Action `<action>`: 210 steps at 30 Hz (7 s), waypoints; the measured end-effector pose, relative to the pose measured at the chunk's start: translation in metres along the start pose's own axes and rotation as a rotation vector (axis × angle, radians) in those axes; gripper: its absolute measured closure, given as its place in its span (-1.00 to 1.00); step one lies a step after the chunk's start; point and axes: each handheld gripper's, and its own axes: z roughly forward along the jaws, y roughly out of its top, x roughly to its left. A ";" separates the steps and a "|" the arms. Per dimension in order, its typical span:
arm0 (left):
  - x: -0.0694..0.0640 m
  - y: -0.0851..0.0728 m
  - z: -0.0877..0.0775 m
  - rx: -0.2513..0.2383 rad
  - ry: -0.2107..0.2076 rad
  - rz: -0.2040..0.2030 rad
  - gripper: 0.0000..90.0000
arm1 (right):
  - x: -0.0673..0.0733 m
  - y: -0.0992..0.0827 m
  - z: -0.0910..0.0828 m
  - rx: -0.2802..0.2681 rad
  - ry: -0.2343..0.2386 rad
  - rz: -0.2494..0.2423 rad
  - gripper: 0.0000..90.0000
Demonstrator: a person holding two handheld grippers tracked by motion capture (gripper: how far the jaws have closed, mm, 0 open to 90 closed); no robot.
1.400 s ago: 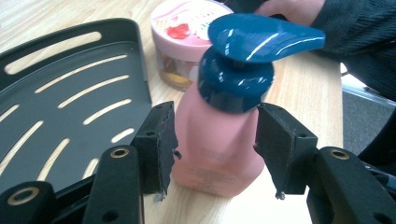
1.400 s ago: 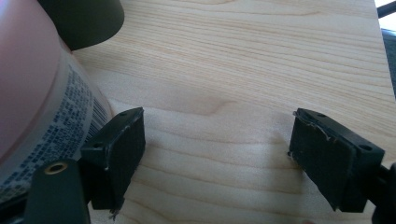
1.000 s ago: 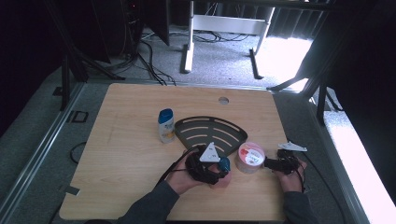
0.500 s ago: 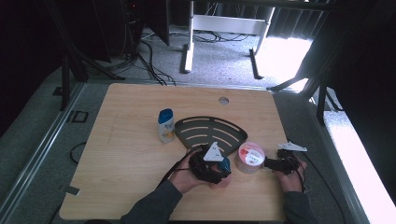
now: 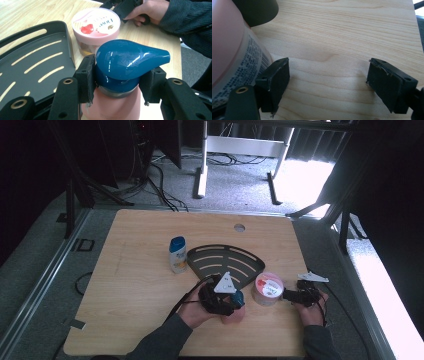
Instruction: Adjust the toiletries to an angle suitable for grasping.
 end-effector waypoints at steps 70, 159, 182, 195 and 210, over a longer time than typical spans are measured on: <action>-0.018 -0.052 -0.038 0.066 0.008 0.034 0.97 | 0.000 0.000 0.000 0.000 0.000 -0.002 -0.60; 0.060 -0.090 -0.032 0.195 0.416 -0.096 0.95 | 0.000 0.000 0.000 -0.001 0.001 -0.001 -0.60; 0.077 -0.073 -0.006 0.147 0.415 -0.138 0.98 | 0.000 0.000 0.000 -0.001 0.001 0.001 -0.60; 0.082 -0.080 -0.011 0.139 0.416 -0.156 0.90 | 0.000 0.000 0.000 -0.002 0.001 0.002 -0.60; 0.079 -0.112 -0.024 0.106 0.298 -0.238 0.55 | 0.000 0.000 -0.001 -0.004 0.003 -0.004 -0.50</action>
